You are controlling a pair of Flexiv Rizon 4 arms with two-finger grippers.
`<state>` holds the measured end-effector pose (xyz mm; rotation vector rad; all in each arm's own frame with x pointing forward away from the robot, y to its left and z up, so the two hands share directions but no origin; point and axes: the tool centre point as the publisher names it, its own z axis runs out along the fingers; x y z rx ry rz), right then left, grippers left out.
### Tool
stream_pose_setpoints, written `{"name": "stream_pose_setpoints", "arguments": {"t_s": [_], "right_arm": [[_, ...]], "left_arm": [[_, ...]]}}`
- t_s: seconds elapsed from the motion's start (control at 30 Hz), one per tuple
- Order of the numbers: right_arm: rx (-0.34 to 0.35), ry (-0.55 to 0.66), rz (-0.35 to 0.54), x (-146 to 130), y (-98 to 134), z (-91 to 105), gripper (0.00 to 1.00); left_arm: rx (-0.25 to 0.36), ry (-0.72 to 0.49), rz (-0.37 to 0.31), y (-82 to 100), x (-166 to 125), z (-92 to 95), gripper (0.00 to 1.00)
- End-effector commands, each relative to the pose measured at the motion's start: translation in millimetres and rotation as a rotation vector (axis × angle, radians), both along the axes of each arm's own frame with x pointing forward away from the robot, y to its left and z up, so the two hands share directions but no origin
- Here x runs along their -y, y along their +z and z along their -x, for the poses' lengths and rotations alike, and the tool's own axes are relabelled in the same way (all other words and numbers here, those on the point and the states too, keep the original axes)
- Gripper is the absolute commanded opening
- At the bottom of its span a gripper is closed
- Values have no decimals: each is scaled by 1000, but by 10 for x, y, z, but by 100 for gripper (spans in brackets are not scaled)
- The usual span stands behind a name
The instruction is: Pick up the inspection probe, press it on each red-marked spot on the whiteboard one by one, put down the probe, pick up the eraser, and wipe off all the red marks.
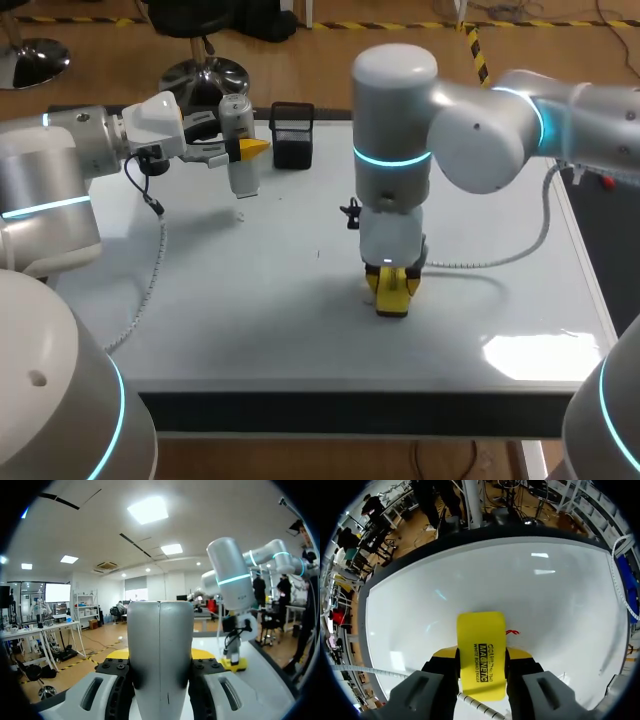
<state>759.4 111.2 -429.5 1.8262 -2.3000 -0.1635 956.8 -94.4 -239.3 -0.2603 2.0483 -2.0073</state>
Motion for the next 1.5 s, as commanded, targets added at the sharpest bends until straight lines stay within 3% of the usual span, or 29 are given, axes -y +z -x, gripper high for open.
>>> {"name": "stream_pose_setpoints", "arguments": {"t_s": [0.03, 0.17, 0.37, 0.8, 1.07, 1.5], "right_arm": [[-6, 2, -39, -45, 75, 74, 0], [-1, 24, -61, -165, 266, 115, 0], [25, 81, -68, -349, 393, 30, 0], [15, 149, -81, -642, 319, -33, 0], [-6, 172, -55, -753, 129, -14, 0], [68, 190, 32, -773, 102, 132, 0]], "left_arm": [[1, 1, 2, 5, 1, 1, 0], [1, 1, 2, 5, 1, 1, 0], [1, 1, 2, 5, 1, 1, 0], [1, 1, 2, 5, 1, 1, 0], [1, 1, 2, 5, 1, 1, 0], [1, 1, 2, 5, 1, 1, 0]]}}
